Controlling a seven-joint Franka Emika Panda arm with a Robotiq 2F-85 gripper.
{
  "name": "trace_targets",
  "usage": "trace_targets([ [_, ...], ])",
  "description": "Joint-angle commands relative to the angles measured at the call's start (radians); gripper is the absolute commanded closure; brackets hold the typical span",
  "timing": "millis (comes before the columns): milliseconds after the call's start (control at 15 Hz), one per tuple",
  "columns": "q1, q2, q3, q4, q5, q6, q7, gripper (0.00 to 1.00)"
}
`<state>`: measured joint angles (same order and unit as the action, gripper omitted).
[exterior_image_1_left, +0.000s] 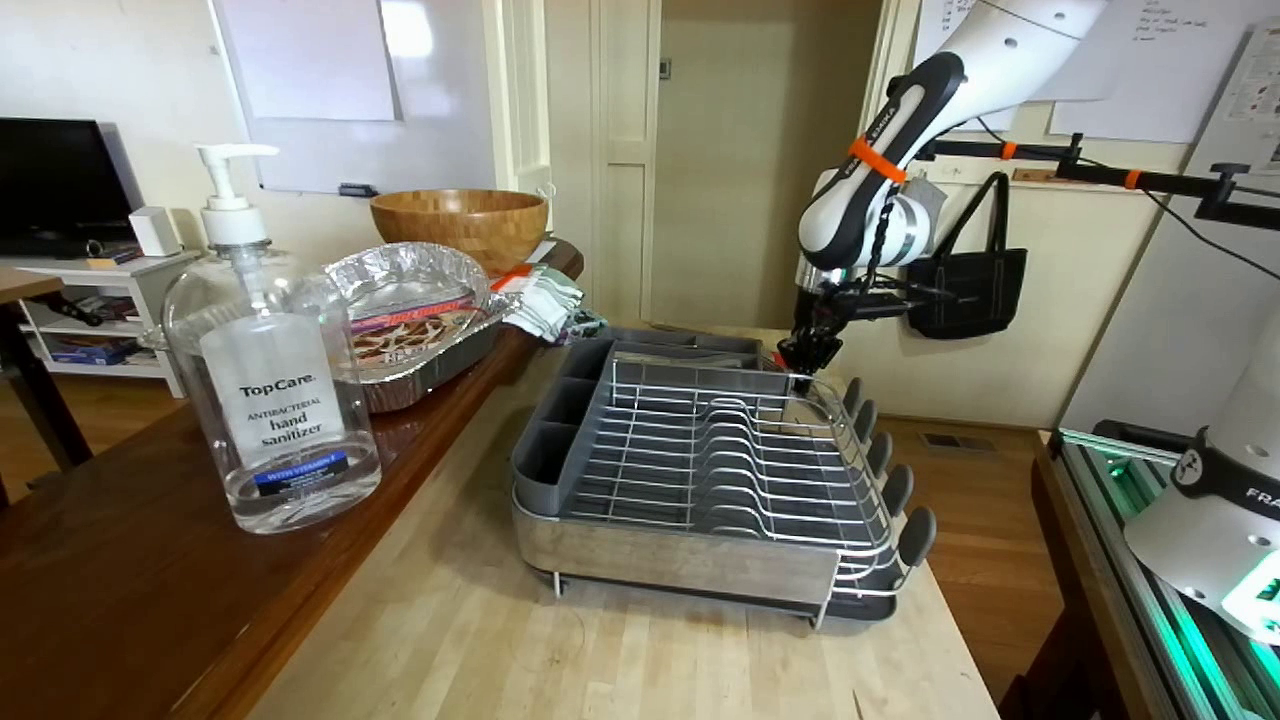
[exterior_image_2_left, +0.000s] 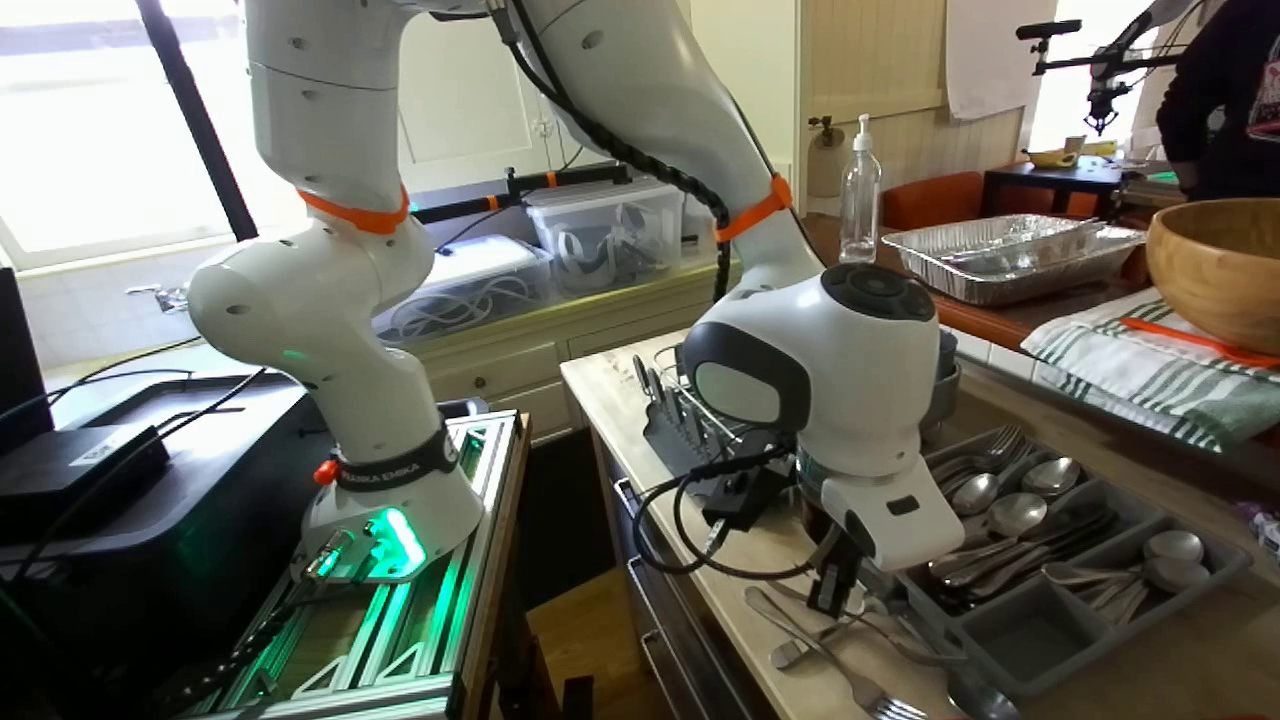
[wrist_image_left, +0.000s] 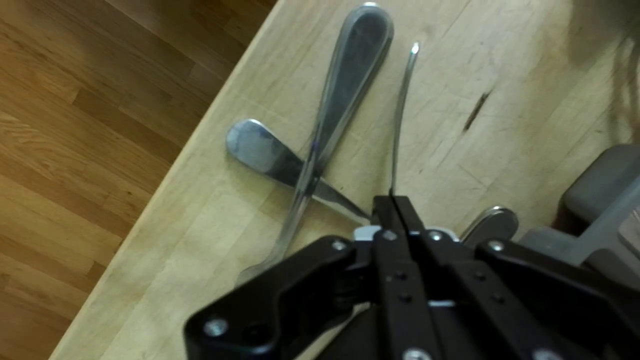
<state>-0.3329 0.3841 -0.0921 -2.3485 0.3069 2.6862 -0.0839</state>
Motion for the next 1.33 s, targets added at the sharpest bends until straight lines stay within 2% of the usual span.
trace_targets([
  [0, 0.007, 0.011, -0.009, 0.010, -0.010, -0.037, -0.004, 0.99],
  [133, 0.005, 0.019, -0.007, 0.013, -0.008, -0.031, -0.009, 0.99],
  [400, 0.001, 0.030, -0.003, 0.017, -0.003, -0.026, -0.017, 0.88],
  [800, -0.003, 0.052, -0.002, 0.028, -0.004, -0.023, -0.024, 0.90],
  [933, -0.003, 0.056, -0.002, 0.030, -0.004, -0.023, -0.025, 0.88],
  [1000, -0.002, 0.059, -0.003, 0.032, -0.006, -0.024, -0.024, 0.81],
  [1200, -0.002, 0.063, -0.003, 0.037, -0.008, -0.025, -0.023, 0.52],
  [1267, -0.001, 0.065, -0.003, 0.038, -0.008, -0.024, -0.023, 0.45],
])
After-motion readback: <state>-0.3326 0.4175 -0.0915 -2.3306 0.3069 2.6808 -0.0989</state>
